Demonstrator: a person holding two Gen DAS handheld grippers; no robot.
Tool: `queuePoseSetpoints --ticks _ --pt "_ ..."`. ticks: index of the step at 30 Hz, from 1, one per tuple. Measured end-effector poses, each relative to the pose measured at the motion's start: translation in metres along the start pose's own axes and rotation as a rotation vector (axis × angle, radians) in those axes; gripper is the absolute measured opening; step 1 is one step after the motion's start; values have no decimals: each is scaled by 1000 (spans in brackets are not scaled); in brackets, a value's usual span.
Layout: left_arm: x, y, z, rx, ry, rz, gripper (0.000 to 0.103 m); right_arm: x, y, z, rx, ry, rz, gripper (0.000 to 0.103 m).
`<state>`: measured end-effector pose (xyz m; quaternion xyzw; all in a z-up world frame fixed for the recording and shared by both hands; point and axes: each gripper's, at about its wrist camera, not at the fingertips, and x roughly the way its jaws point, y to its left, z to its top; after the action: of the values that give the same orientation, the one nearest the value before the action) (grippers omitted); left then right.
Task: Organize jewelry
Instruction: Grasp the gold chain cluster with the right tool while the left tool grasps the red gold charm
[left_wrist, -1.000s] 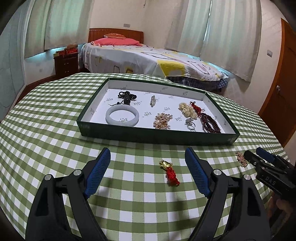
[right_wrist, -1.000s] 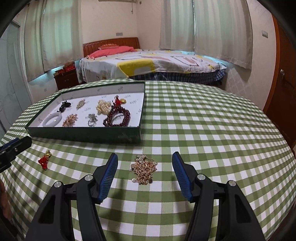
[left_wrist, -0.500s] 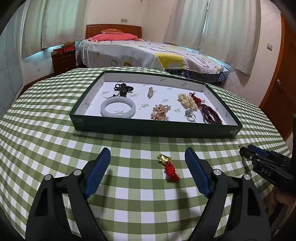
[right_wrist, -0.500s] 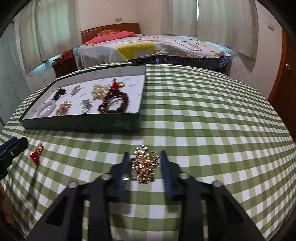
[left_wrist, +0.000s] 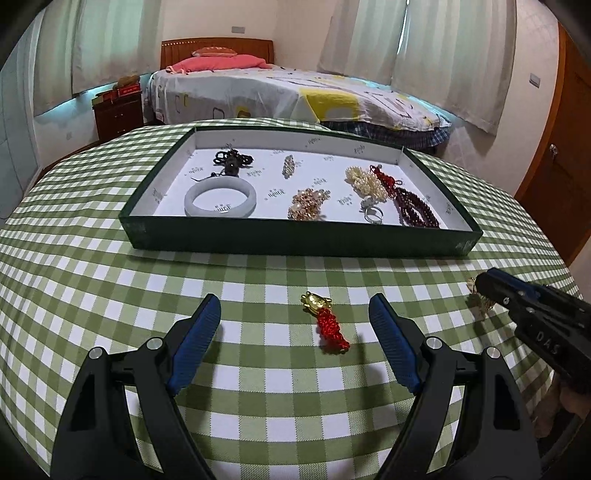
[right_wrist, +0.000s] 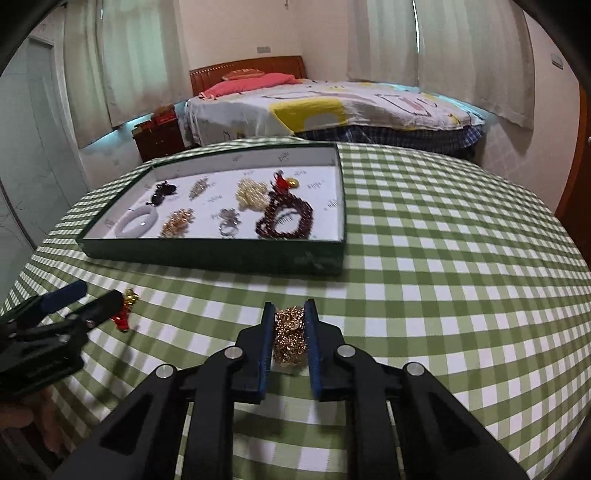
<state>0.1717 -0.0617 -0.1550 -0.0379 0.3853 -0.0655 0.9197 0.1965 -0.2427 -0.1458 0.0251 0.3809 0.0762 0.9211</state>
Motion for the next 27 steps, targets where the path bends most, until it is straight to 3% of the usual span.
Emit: queuePoseSetpoints --ticks 6,14,27 --pt "7 -2 0 13 38 -28 57 1 3 -2 -4 0 14 17" --pt "8 -8 -5 48 50 -89 13 0 6 -3 -1 -8 19 17" --pt "-11 -7 4 57 -2 -135 10 -12 10 2 -1 -52 29 17"
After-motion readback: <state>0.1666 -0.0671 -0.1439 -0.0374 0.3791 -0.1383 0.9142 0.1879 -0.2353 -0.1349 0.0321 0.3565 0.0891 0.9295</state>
